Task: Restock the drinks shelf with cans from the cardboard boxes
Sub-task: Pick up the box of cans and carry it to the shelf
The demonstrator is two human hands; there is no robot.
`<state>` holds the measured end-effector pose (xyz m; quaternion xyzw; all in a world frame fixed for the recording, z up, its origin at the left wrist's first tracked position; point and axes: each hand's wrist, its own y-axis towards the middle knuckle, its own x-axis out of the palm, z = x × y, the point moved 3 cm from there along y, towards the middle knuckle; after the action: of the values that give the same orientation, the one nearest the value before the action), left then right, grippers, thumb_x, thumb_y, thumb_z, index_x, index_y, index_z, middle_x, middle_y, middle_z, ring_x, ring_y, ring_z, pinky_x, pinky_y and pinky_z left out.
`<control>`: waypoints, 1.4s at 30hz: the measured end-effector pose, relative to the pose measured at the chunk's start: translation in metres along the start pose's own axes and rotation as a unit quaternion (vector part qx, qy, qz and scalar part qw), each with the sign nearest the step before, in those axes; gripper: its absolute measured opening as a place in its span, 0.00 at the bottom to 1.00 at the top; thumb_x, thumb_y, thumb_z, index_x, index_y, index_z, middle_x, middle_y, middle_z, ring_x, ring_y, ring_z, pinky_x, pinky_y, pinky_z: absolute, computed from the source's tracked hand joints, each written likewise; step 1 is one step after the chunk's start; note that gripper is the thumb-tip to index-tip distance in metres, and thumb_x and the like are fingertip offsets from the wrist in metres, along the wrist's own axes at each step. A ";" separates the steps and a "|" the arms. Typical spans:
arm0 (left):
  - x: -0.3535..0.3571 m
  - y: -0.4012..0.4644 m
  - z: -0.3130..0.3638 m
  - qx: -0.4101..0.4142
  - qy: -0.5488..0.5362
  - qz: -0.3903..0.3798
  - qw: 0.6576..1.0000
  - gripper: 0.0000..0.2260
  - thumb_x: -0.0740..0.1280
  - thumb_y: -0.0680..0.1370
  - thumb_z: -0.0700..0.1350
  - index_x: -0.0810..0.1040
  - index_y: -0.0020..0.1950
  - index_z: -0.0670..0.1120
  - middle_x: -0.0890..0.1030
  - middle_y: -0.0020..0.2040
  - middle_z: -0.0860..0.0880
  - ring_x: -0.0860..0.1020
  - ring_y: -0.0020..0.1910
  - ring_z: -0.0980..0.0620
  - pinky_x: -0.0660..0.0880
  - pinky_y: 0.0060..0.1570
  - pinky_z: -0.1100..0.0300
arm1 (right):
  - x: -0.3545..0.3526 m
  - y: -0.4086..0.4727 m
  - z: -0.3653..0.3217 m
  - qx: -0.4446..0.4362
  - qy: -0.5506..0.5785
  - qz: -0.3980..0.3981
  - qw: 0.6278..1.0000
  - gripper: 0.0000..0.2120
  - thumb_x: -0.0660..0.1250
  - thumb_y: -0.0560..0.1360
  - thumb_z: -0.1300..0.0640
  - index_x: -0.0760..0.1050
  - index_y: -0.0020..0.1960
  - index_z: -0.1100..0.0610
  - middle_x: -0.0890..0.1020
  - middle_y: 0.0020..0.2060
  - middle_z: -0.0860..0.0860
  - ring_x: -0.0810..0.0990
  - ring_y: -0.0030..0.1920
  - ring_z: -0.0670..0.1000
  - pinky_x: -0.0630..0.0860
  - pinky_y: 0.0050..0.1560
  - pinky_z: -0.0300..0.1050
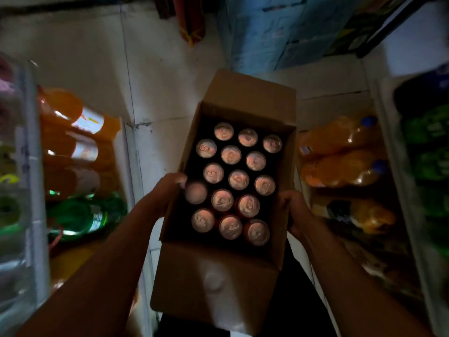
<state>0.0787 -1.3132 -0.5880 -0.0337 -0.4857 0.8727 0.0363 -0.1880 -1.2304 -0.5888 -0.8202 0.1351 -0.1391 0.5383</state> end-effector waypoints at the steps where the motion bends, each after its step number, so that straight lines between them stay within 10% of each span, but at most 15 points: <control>1: -0.003 -0.008 -0.010 -0.013 -0.008 -0.006 1.000 0.07 0.60 0.63 0.36 0.72 0.39 0.36 0.73 0.38 0.37 0.74 0.39 0.41 0.71 0.41 0.52 | -0.003 -0.001 0.007 -0.004 -0.011 0.000 1.000 0.17 0.59 0.54 0.62 0.70 0.44 0.59 0.72 0.33 0.53 0.71 0.32 0.55 0.66 0.33 0.43; 4: -0.004 -0.050 -0.058 -0.027 -0.035 -0.038 0.998 0.31 0.63 0.56 0.40 0.76 0.58 0.32 0.78 0.51 0.31 0.79 0.51 0.32 0.76 0.53 0.41 | -0.021 -0.033 0.046 -0.008 -0.048 -0.003 0.999 0.20 0.62 0.50 0.59 0.67 0.43 0.58 0.69 0.36 0.54 0.68 0.35 0.56 0.63 0.34 0.45; 9: 0.012 -0.103 -0.144 -0.033 -0.058 -0.016 0.998 0.31 0.63 0.59 0.42 0.76 0.62 0.34 0.79 0.54 0.33 0.79 0.50 0.35 0.75 0.56 0.40 | -0.059 -0.079 0.116 -0.019 -0.037 0.000 0.999 0.04 0.58 0.59 0.61 0.63 0.29 0.55 0.68 0.28 0.51 0.67 0.28 0.52 0.61 0.32 0.42; 16: 0.042 -0.186 -0.265 -0.030 -0.072 -0.046 0.996 0.28 0.62 0.57 0.41 0.77 0.55 0.33 0.79 0.46 0.36 0.80 0.42 0.39 0.77 0.42 0.53 | -0.127 -0.137 0.220 -0.030 -0.056 -0.012 0.998 0.24 0.51 0.68 0.68 0.62 0.16 0.52 0.67 0.18 0.47 0.66 0.19 0.47 0.63 0.22 0.34; 21: 0.045 -0.236 -0.342 -0.023 -0.051 -0.047 0.997 0.26 0.60 0.60 0.42 0.79 0.56 0.37 0.82 0.46 0.37 0.81 0.44 0.38 0.78 0.45 0.50 | -0.161 -0.172 0.302 -0.010 -0.070 0.014 0.997 0.06 0.58 0.52 0.60 0.62 0.20 0.51 0.68 0.23 0.48 0.66 0.25 0.50 0.61 0.30 0.41; 27: 0.052 -0.292 -0.436 -0.022 -0.028 -0.018 0.999 0.05 0.59 0.65 0.36 0.66 0.29 0.43 0.68 0.26 0.46 0.67 0.30 0.49 0.62 0.34 0.56 | -0.199 -0.218 0.411 -0.012 -0.046 -0.003 0.999 0.05 0.57 0.56 0.62 0.65 0.32 0.56 0.71 0.27 0.51 0.70 0.27 0.52 0.65 0.31 0.39; 36: 0.045 -0.355 -0.581 -0.065 -0.062 -0.050 0.995 0.29 0.67 0.49 0.46 0.76 0.49 0.38 0.73 0.45 0.39 0.71 0.44 0.39 0.68 0.45 0.47 | -0.248 -0.267 0.542 -0.005 -0.060 0.001 0.998 0.12 0.54 0.65 0.65 0.66 0.25 0.54 0.71 0.26 0.51 0.70 0.27 0.51 0.65 0.30 0.38; 42: 0.071 -0.414 -0.663 -0.065 -0.097 -0.038 0.992 0.28 0.65 0.56 0.43 0.78 0.55 0.37 0.79 0.50 0.37 0.79 0.45 0.39 0.76 0.46 0.51 | -0.304 -0.271 0.636 0.020 -0.103 -0.017 0.994 0.23 0.65 0.39 0.54 0.64 0.33 0.53 0.67 0.31 0.53 0.66 0.31 0.55 0.59 0.33 0.44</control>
<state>0.0835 -0.5286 -0.5864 0.0673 -0.5434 0.8365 0.0202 -0.2125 -0.4758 -0.6070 -0.8211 0.0622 -0.0657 0.5636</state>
